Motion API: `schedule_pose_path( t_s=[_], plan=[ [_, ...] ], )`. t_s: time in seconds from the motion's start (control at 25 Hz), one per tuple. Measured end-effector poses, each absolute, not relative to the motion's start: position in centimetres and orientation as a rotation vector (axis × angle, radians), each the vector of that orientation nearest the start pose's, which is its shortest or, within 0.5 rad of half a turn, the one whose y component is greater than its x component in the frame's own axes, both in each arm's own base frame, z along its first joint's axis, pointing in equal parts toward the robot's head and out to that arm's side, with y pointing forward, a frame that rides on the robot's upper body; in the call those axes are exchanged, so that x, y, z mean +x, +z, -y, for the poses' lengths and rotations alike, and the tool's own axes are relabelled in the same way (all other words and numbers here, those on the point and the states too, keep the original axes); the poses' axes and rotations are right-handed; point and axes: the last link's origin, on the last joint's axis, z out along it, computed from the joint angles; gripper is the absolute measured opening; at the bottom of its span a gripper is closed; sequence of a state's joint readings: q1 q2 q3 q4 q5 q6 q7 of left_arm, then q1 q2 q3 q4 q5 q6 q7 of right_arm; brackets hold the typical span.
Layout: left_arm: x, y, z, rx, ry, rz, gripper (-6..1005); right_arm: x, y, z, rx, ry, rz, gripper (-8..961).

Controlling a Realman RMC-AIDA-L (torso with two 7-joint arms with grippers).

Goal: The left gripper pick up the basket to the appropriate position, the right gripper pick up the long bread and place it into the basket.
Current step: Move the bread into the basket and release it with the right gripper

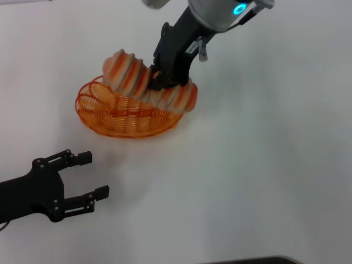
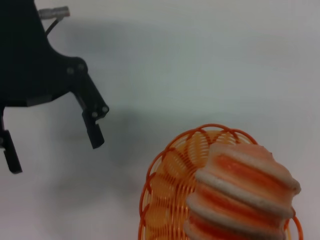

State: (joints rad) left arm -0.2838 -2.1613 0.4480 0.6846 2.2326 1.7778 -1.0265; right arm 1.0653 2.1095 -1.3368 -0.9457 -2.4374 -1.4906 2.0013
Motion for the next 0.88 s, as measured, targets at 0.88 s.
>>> schedule_pose_path(
  t_s=[0.88],
  plan=[
    [-32.2, -1.8, -22.3, -2.733, -0.715, 0.560, 820, 6.4, -7.3, -39.2, -3.023, -0.349, 0.046, 552]
  ],
)
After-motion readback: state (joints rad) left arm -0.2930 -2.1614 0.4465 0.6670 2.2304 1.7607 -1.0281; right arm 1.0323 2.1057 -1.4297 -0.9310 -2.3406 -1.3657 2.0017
